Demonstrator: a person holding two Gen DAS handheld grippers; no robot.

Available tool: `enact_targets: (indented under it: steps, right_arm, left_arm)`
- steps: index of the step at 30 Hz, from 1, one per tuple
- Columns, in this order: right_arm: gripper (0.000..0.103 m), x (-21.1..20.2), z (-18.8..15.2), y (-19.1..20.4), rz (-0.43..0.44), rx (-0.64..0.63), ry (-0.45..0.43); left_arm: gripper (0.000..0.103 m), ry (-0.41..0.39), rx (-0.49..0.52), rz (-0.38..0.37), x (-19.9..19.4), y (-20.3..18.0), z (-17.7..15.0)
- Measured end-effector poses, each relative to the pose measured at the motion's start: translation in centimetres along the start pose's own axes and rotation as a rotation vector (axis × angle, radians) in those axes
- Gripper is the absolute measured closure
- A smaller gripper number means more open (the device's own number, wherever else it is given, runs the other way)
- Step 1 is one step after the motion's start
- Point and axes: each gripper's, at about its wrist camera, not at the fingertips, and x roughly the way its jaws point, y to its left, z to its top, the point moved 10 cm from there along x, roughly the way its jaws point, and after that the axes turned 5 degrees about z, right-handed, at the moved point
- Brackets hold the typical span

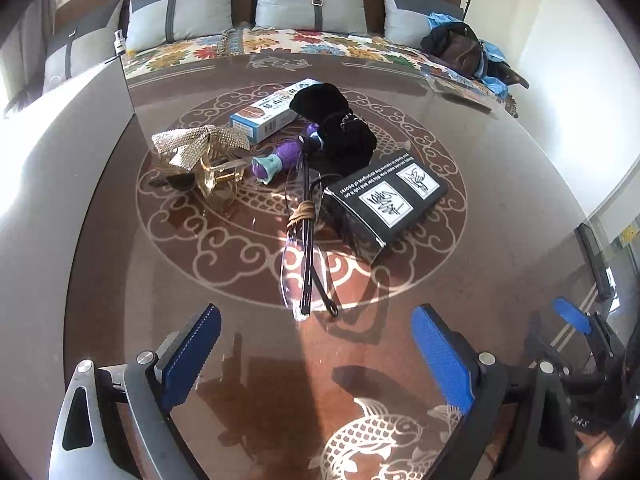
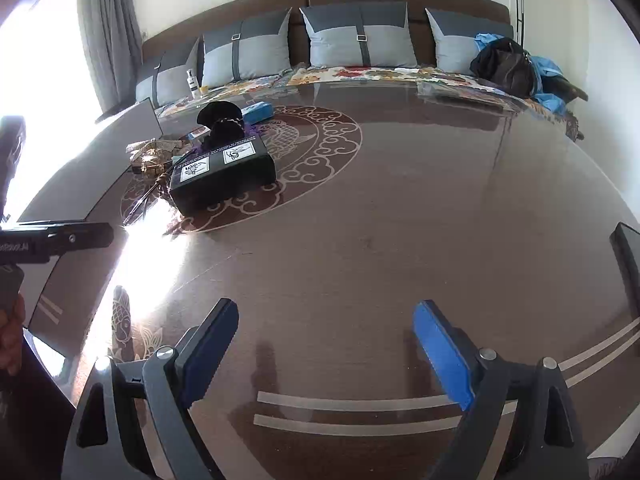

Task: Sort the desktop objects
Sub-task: 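Bring both open tools back over the table items, then close left gripper on the cord-tied eyeglasses while right tool approaches the black soap box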

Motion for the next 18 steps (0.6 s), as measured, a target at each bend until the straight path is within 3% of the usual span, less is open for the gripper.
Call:
enact_targets:
  steps: [6,12,14,16,18]
  right_arm:
    - [0.013,-0.8,0.1,-1.6,0.03,0.093,-0.02]
    - [0.013,-1.2,0.5,-3.3,0.053,0.187,-0.034]
    - [0.013,-1.0,0.4,-3.6,0.052,0.199,-0.023]
    - [0.013,-0.7,0.3,-3.6,0.048,0.2,-0.011]
    - [0.013,-0.5,0.2,-3.4,0.043,0.19,-0.005]
  left_arm:
    - [0.01,0.043,0.007,0.065,3.8,0.9,2.1]
    - [0.043,0.012,0.086,0.102,5.0,1.0,3.0]
    - [0.069,0.004,0.079,0.1,4.9,1.1,3.4]
    - [0.083,0.003,0.072,0.098,4.7,1.3,3.3]
    - [0.084,-0.007,0.063,0.083,4.1,1.5,2.5]
